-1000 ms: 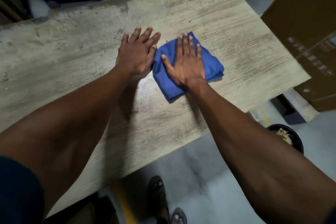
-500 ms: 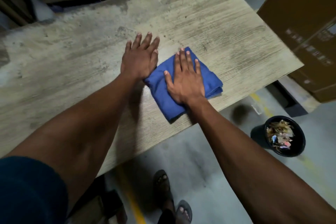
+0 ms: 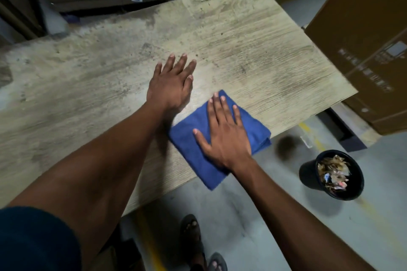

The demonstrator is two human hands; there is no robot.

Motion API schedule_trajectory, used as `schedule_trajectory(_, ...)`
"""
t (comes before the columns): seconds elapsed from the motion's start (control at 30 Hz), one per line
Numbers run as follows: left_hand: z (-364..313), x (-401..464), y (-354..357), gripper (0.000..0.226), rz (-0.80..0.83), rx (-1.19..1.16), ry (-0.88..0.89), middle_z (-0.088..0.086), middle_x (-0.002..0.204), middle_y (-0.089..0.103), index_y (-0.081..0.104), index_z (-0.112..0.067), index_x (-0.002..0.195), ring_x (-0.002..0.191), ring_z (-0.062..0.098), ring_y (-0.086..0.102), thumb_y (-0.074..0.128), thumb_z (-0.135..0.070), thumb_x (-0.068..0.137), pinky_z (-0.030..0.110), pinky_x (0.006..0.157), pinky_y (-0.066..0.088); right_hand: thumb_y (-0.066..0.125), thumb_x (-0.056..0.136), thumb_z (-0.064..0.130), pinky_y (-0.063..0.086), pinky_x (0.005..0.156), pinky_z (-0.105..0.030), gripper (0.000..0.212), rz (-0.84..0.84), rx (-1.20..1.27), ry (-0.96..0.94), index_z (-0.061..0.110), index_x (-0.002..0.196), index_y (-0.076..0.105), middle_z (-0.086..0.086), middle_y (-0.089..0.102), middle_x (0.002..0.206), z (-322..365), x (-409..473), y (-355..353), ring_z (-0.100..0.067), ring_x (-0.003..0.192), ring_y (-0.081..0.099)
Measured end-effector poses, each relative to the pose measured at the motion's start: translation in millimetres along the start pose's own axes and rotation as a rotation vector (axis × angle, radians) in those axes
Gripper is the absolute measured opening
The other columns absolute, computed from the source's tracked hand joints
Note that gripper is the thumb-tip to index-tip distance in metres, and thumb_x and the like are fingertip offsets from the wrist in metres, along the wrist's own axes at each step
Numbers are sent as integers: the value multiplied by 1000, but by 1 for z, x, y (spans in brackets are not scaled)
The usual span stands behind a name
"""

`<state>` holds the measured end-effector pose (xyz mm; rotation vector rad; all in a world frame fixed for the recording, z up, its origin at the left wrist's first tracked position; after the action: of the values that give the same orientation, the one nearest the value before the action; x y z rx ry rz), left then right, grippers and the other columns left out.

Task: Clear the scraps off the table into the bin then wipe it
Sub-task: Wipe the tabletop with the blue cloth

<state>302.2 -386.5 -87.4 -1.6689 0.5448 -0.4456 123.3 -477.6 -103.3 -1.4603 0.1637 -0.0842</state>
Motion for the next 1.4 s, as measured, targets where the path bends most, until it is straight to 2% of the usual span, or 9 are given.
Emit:
schedule_trajectory(0.13, -1, -1, 3, 63, 10, 11, -16, -6, 182, 8, 13, -37, 172, 168, 26, 2, 19, -52, 111, 56, 133, 7, 18, 106, 69, 2, 135, -53, 91, 19, -5, 21, 7, 172, 6, -12, -1, 181, -7, 4, 0, -24, 168, -6)
schedule_trajectory(0.47, 6, 9, 8, 63, -8, 25, 0, -7, 181, 12, 13, -41, 172, 168, 25, 9, 13, -54, 110, 56, 132, 15, 10, 110, 60, -5, 132, -61, 83, -14, -49, 154, 3, 171, 12, -17, 8, 180, -41, 166, -12, -31, 168, -3)
schedule_trajectory(0.57, 6, 8, 7, 61, 0, 22, 13, -8, 181, 12, 14, -40, 172, 168, 24, 8, 17, -50, 112, 55, 132, 15, 10, 109, 57, -12, 130, -62, 82, -34, -96, 141, 2, 170, 14, -19, 8, 179, -28, 140, -14, -32, 168, -2)
schedule_trajectory(0.8, 4, 4, 5, 60, -4, -15, -2, -8, 181, 10, 15, -38, 172, 168, 22, 4, 15, -46, 112, 54, 134, 9, 21, 110, 62, 3, 135, -52, 83, 40, 19, -140, 9, 173, 10, -8, 2, 182, 8, 15, 2, -21, 168, -2)
schedule_trajectory(0.9, 6, 6, 7, 61, -13, -7, -5, -9, 181, 11, 15, -39, 172, 168, 22, 6, 15, -47, 112, 54, 133, 10, 18, 110, 59, 1, 135, -52, 80, 32, 25, -98, 11, 173, 8, -5, 1, 182, -1, 38, 0, -19, 168, -4)
schedule_trajectory(1.03, 8, 9, 9, 61, -9, 6, -1, -10, 181, 12, 16, -39, 172, 168, 22, 8, 15, -47, 111, 54, 133, 13, 14, 111, 56, -2, 135, -53, 77, 12, 19, 57, 8, 172, 8, -8, 3, 182, -33, 135, -10, -22, 168, -2)
schedule_trajectory(1.17, 7, 10, 7, 63, 5, -6, 9, -8, 181, 14, 27, -34, 170, 168, 22, 9, 16, -46, 109, 54, 133, 12, 13, 112, 55, -6, 134, -56, 77, 33, 21, 121, 6, 172, 8, -11, 3, 181, -50, 196, -15, -25, 168, -4)
schedule_trajectory(1.27, 7, 9, 6, 60, -1, -16, 5, -9, 180, 14, 26, -37, 170, 168, 21, 9, 20, -46, 111, 54, 133, 12, 14, 111, 53, -5, 133, -59, 78, -15, 0, 127, 3, 171, 14, -14, 9, 180, -45, 168, -14, -27, 168, -1)
schedule_trajectory(1.4, 4, 6, 5, 57, -2, -39, -27, -10, 180, 14, 20, -41, 171, 168, 21, 7, 25, -43, 114, 53, 134, 10, 14, 111, 56, -3, 135, -50, 78, 6, 27, 68, 7, 172, 12, -10, 5, 181, -45, 71, -8, -23, 168, -1)
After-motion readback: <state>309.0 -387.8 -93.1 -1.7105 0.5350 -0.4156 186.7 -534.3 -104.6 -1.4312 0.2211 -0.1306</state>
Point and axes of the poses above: each hand's wrist, its own x-axis towards the middle knuckle, its own y-axis out of the palm, z = x × y, the point moved 8 cm from there along x, towards the middle knuckle
